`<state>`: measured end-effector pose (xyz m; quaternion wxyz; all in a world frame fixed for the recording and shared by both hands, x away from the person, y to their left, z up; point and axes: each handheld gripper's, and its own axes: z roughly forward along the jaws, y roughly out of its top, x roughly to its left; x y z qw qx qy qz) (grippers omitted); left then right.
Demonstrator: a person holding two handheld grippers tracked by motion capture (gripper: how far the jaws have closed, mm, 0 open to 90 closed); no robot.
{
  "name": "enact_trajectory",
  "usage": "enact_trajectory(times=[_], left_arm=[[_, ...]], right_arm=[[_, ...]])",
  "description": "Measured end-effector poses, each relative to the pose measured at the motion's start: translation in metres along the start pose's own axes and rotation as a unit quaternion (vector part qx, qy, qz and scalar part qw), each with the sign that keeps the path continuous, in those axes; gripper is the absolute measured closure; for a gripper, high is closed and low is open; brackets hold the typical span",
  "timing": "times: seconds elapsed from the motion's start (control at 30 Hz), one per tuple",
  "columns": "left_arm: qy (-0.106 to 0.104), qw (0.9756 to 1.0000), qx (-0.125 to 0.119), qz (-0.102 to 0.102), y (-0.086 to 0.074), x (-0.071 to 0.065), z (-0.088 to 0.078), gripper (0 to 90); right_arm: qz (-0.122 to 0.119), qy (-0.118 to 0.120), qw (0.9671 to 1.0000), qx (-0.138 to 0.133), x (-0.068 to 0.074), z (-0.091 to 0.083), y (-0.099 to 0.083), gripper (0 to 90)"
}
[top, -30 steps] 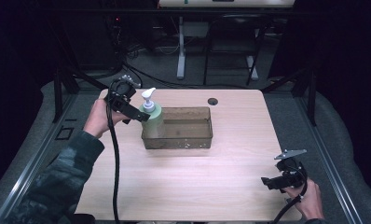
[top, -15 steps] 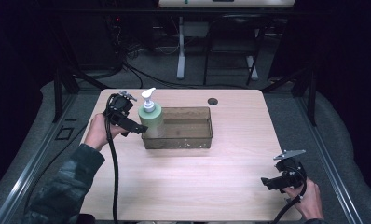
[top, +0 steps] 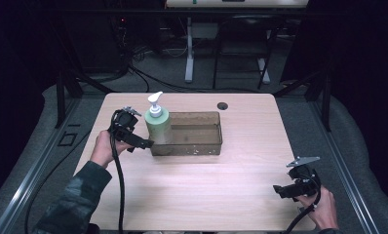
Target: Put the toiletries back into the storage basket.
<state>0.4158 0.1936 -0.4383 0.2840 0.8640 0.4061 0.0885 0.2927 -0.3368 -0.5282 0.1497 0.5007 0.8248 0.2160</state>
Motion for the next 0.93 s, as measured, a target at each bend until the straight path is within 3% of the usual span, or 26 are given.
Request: enact_trajectory(times=[0.4, 0.77, 0.93], left_arm=[[-0.009, 0.9999, -0.001, -0.014, -0.024, 0.003, 0.017, 0.0], [-0.014, 0.9996, -0.008, -0.023, -0.028, 0.005, 0.018, 0.0], [-0.012, 0.9998, -0.008, -0.017, -0.033, 0.006, 0.019, 0.0]], right_arm=[[-0.001, -0.003, 1.0, 0.002, -0.001, 0.002, -0.001, 5.2], [-0.002, -0.003, 1.0, 0.003, -0.001, 0.002, -0.001, 5.3], [0.002, -0.001, 1.0, 0.002, -0.002, 0.002, -0.001, 5.3]])
